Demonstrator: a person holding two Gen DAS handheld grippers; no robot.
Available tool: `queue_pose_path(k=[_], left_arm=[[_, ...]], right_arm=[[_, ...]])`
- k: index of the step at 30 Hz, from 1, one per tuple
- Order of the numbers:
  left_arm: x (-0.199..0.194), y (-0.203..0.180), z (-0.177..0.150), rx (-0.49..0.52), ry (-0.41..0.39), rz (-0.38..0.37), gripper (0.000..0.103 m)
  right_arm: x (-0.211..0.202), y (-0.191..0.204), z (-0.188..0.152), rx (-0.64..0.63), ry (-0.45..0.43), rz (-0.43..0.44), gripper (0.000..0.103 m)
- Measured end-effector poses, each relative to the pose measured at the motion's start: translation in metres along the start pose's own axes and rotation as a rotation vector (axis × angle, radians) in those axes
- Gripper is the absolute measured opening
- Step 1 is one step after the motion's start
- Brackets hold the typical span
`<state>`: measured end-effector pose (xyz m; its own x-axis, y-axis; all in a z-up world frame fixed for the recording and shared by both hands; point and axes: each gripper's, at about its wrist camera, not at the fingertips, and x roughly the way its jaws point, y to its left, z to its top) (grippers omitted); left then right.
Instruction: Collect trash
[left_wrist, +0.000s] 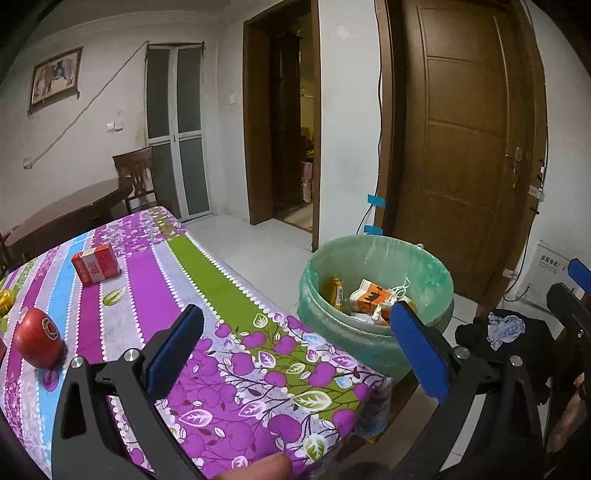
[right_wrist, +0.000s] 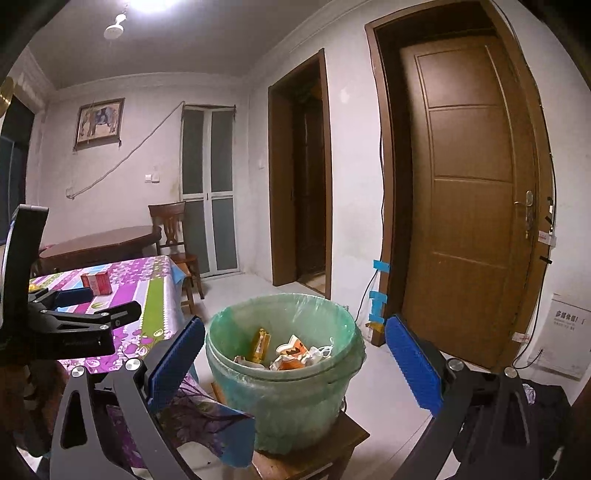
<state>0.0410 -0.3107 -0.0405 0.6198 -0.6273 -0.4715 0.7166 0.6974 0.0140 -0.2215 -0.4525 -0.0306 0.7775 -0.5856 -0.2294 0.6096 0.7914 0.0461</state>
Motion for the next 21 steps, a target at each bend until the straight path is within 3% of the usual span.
queue_pose_path(k=[21], left_arm=[[-0.011,-0.003,0.000,0.010,-0.035,-0.011,0.098]], right_arm=[[-0.004,0.002,-0.004,0.010,-0.007,0.004,0.098]])
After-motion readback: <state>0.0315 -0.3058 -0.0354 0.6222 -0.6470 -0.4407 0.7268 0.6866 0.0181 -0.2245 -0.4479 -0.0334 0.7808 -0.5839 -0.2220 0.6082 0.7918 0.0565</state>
